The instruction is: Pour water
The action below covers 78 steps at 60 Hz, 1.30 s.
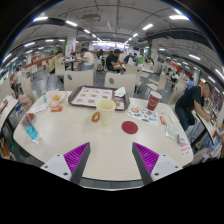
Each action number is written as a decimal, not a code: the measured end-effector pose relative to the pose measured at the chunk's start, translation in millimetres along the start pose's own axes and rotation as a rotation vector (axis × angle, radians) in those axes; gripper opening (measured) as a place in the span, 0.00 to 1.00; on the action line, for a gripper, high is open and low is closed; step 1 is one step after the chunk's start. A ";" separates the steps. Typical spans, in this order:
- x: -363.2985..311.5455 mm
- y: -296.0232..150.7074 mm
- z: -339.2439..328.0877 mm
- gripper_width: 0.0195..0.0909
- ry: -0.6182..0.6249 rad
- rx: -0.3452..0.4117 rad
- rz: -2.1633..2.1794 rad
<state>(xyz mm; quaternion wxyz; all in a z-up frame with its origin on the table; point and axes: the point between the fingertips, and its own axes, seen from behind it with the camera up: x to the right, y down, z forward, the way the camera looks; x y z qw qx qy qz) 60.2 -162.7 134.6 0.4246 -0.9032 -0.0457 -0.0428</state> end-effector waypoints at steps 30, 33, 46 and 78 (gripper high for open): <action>-145.5 74.4 -21.0 0.93 -0.094 -0.083 -0.002; -178.9 73.0 -22.5 0.93 -0.130 -0.066 -0.001; -319.9 40.9 -11.4 0.92 -0.266 0.040 0.011; -400.1 -37.2 86.5 0.49 -0.184 0.266 0.054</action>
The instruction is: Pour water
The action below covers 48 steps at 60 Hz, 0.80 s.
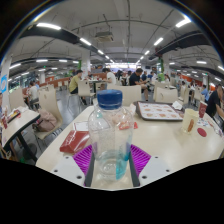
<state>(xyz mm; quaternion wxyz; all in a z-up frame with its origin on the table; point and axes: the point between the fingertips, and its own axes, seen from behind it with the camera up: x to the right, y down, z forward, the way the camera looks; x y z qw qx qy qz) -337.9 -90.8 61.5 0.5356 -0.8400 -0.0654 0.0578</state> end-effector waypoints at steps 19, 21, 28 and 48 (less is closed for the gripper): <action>7.6 -20.8 3.0 0.27 -0.013 -0.008 -0.015; 10.5 -32.5 1.0 0.27 -0.023 0.004 0.000; 26.4 -86.2 -3.2 0.27 -0.087 0.051 0.196; 147.4 -218.8 42.3 0.27 -0.312 0.127 0.995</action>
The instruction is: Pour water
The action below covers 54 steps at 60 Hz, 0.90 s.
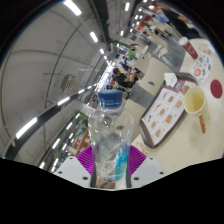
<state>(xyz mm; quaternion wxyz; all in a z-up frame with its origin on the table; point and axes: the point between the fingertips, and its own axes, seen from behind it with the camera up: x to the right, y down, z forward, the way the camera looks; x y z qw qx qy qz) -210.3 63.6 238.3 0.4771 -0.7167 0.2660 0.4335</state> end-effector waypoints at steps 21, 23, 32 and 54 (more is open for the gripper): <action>101.2 -73.5 33.6 0.27 -0.076 0.002 0.915; 106.2 -72.5 35.6 0.27 -0.080 -0.006 0.956; 112.8 -60.3 33.7 0.27 -0.042 -0.062 0.913; 43.6 -172.8 -19.7 0.27 0.032 0.028 -0.375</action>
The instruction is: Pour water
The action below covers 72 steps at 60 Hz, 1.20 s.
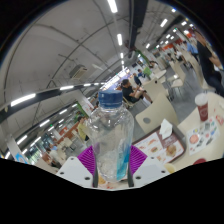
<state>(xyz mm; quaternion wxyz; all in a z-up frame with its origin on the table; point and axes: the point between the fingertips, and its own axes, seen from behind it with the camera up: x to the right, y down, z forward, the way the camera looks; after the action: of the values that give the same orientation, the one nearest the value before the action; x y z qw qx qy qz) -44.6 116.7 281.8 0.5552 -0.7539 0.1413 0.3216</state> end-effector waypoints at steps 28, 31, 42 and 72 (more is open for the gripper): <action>227.6 -5.8 -51.8 0.27 0.320 -0.049 -0.597; 247.0 9.3 -54.0 0.27 0.328 -0.084 -0.615; 291.2 56.7 -52.5 0.27 0.347 -0.150 -0.589; 293.8 71.2 -94.3 0.93 0.450 -0.248 -0.604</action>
<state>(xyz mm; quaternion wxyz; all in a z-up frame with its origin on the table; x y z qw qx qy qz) 167.0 47.1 56.7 0.4847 -0.8745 -0.0083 -0.0148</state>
